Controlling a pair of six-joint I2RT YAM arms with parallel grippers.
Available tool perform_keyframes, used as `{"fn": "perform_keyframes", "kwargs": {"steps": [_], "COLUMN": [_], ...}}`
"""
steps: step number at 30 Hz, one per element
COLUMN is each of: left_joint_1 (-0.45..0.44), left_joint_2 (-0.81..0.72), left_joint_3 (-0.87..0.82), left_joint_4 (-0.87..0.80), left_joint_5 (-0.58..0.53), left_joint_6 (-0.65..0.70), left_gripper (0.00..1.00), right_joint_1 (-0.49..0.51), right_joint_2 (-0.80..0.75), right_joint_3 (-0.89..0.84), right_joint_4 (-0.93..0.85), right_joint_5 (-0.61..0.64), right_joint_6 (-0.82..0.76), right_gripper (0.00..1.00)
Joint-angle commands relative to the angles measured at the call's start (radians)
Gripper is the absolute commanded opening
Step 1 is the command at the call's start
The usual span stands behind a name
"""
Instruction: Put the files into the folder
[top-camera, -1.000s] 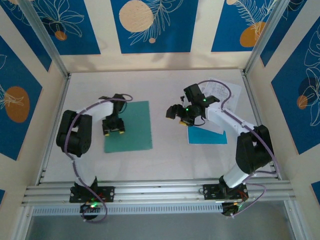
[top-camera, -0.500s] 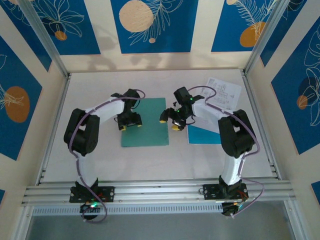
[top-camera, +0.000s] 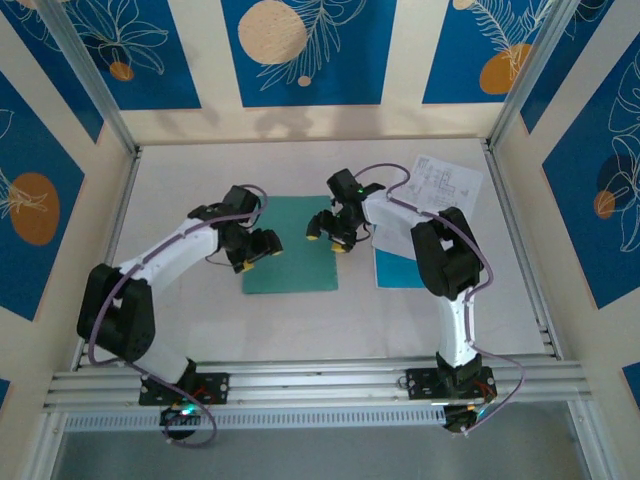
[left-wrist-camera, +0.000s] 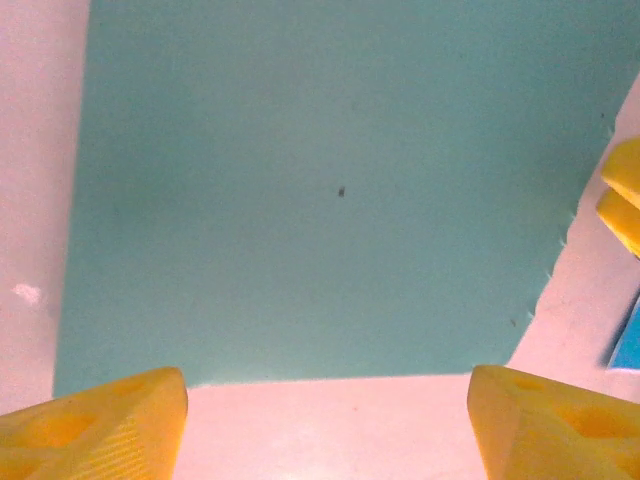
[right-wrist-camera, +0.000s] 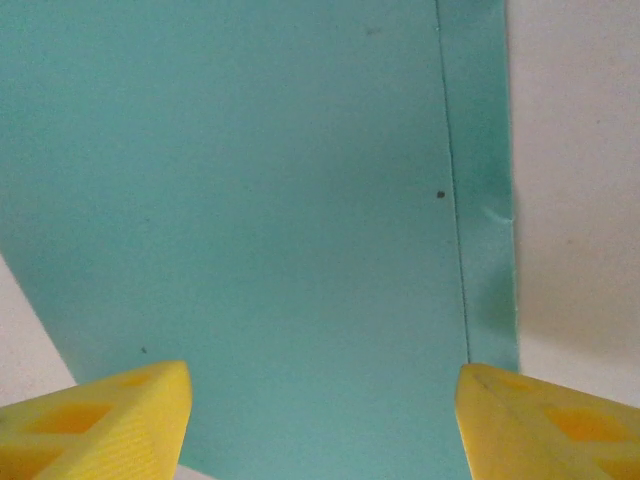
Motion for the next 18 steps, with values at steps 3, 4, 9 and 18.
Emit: {"fn": "perform_keyframes", "kwargs": {"steps": [3,4,9,18], "left_joint_1": [-0.022,-0.025,-0.036,-0.055], "left_joint_2": [-0.089,-0.100,-0.150,-0.231], "left_joint_3": [-0.064,-0.076,-0.150,-0.343], "left_joint_4": [0.042,0.046,0.079,0.267], "left_joint_5": [0.090,0.096,0.123,0.173], "left_joint_6": [-0.091,-0.103,-0.154,-0.361], "left_gripper": [0.74,0.74,0.74,0.75], "right_joint_1": [0.011,0.012,0.019,0.028], "right_joint_2": [0.038,0.044,0.061,0.085], "right_joint_3": [0.035,0.038,0.047,0.037], "right_joint_4": [-0.041,-0.041,-0.037,-0.073], "right_joint_5": [0.025,0.025,0.030,0.063], "right_joint_6": [-0.005,-0.004,0.001,0.010], "right_gripper": [0.71,0.71,0.70,0.70]}}
